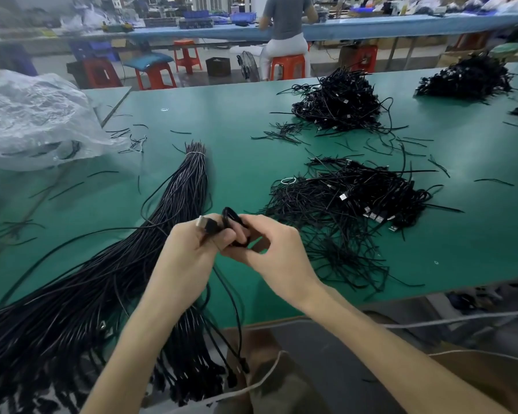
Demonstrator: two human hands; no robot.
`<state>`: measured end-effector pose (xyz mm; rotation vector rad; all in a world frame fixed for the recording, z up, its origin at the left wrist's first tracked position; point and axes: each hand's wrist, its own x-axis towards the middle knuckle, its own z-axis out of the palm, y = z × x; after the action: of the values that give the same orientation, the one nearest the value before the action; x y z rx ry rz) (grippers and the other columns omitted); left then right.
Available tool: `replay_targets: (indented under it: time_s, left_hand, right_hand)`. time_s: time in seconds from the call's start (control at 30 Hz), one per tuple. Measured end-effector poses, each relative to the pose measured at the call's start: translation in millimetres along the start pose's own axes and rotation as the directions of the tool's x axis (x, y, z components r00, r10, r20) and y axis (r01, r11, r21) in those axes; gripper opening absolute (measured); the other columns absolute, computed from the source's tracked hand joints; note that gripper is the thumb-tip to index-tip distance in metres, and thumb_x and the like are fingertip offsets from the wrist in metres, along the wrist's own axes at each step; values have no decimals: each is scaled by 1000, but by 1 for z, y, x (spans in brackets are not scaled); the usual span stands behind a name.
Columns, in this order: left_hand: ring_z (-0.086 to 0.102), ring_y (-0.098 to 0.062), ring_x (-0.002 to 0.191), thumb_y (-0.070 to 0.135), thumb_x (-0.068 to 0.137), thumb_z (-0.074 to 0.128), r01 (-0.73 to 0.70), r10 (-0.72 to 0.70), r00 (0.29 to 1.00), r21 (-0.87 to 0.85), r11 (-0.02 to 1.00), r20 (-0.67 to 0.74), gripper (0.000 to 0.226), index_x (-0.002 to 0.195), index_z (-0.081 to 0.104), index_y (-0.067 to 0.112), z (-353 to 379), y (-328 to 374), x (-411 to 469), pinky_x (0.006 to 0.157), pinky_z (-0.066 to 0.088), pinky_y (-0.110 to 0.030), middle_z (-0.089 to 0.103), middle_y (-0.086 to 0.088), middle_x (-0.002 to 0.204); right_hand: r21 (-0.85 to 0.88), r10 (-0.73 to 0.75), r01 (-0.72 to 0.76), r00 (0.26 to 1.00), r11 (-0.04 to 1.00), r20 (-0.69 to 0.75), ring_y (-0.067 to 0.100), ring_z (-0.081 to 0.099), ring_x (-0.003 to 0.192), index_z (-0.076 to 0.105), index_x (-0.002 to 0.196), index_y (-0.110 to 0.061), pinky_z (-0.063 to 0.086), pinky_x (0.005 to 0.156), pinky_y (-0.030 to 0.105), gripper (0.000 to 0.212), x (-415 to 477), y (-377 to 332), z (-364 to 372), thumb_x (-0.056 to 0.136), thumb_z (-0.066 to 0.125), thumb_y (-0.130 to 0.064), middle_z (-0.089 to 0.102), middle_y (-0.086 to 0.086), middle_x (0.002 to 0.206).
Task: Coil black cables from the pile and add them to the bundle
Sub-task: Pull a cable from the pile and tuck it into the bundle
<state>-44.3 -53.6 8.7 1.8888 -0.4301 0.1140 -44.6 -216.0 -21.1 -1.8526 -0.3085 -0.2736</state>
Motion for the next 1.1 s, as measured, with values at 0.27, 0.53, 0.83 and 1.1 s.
replay_targets:
  time_s: [0.27, 0.53, 0.83, 1.1]
  left_hand:
    - [74, -20, 81, 14, 81, 84, 204, -197, 967, 23, 979, -163, 22, 98, 70, 19, -1, -6, -3, 82, 56, -40, 77, 0, 77]
    - [61, -3, 78, 39, 94, 70, 75, -136, 986, 471, 879, 96, 13, 101, 75, 29, 3, -14, 3, 72, 48, -20, 68, 12, 84]
    - [56, -21, 72, 47, 109, 23, -72, -239, 913, 707, 703, 330, 38, 94, 43, 19, 23, -25, 21, 68, 48, -40, 57, 2, 85]
    - [35, -20, 55, 27, 113, 32, 264, -250, 960, 110, 958, -125, 43, 71, 40, 17, 33, -74, 39, 54, 30, -34, 40, 4, 64]
  right_hand:
    - [-134, 1, 9, 997, 991, 71, 7, 62, 83, 74, 101, -13, 52, 77, 26, 20, 2, 12, -10, 82, 78, -9, 71, -7, 91]
    - [-492, -136, 274, 945, 826, 297, 27, 61, 97, 70, 109, 1, 53, 87, 46, 19, -3, 22, -22, 97, 57, 7, 65, 12, 99]
    - [-638, -216, 418, 902, 647, 373, 26, 58, 96, 68, 101, -2, 52, 81, 44, 13, 7, 18, -35, 94, 58, 3, 62, 9, 96]
    - [-832, -378, 207, 926, 514, -3, 25, 50, 123, 58, 134, -13, 32, 104, 37, 51, 17, 25, -40, 88, 77, -24, 58, 4, 132]
